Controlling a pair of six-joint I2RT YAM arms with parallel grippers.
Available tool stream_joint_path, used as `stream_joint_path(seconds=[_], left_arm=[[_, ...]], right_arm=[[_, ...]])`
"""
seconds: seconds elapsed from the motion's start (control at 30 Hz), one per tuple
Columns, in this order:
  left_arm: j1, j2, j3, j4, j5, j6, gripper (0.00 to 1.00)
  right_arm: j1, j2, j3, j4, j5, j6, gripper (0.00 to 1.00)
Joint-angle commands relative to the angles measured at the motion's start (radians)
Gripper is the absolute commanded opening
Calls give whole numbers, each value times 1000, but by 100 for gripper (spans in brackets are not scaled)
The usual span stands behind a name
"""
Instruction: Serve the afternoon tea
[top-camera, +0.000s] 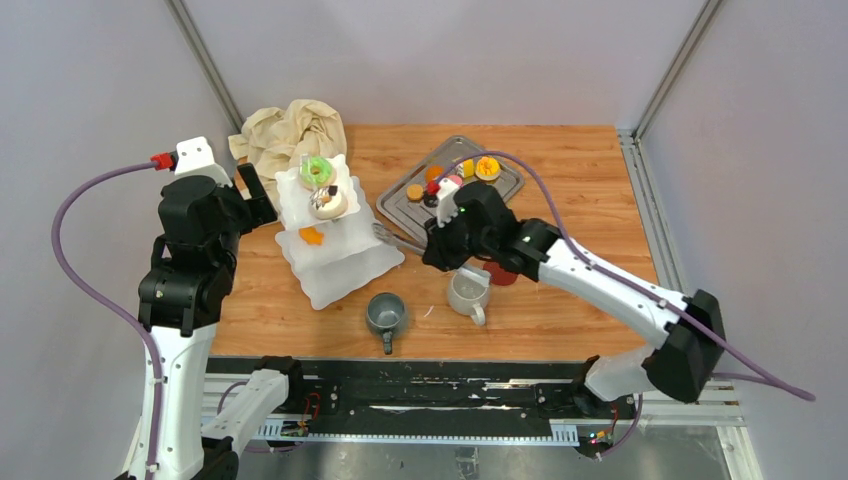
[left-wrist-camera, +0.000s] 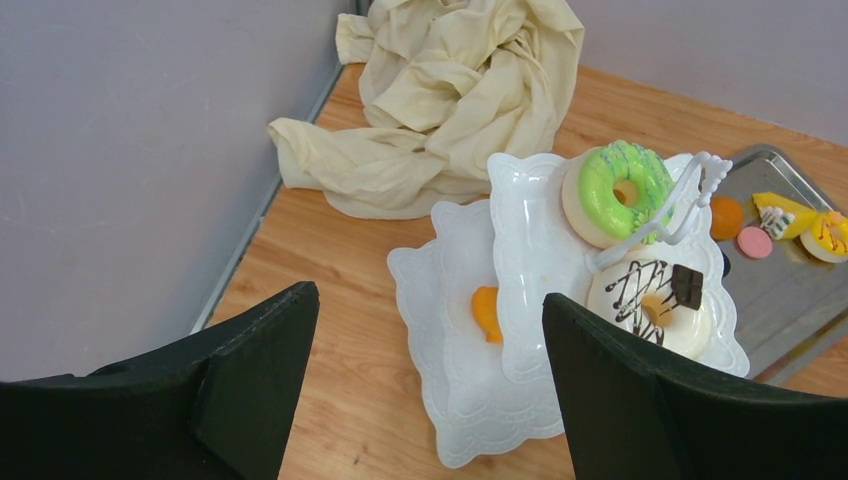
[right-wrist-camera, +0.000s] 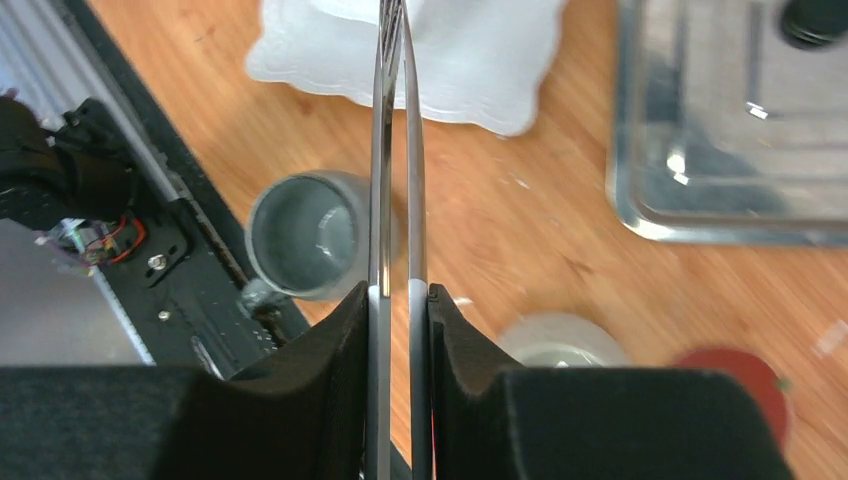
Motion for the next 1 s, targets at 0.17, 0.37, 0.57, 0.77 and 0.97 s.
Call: stream_joint_path(seconds=[0.17, 0.37, 0.57, 0.77, 0.97], left_arm=[[-9, -10, 0, 29, 2, 1, 87], [-9, -8, 5, 29, -6, 6, 87], [-9, -5, 8, 26, -17, 9, 87], [-9, -1, 10, 24, -25, 13, 87], [-9, 7, 15, 24, -23, 18, 87]], right_arm=[[-279, -198, -87, -62, 114, -26, 19], [-441, -95, -38, -96, 157, -25, 23], [-466, 59, 54, -97, 174, -60, 33], [-467, 191, 150, -96, 225, -83, 41], [-473, 291, 249, -95, 292, -104, 44]])
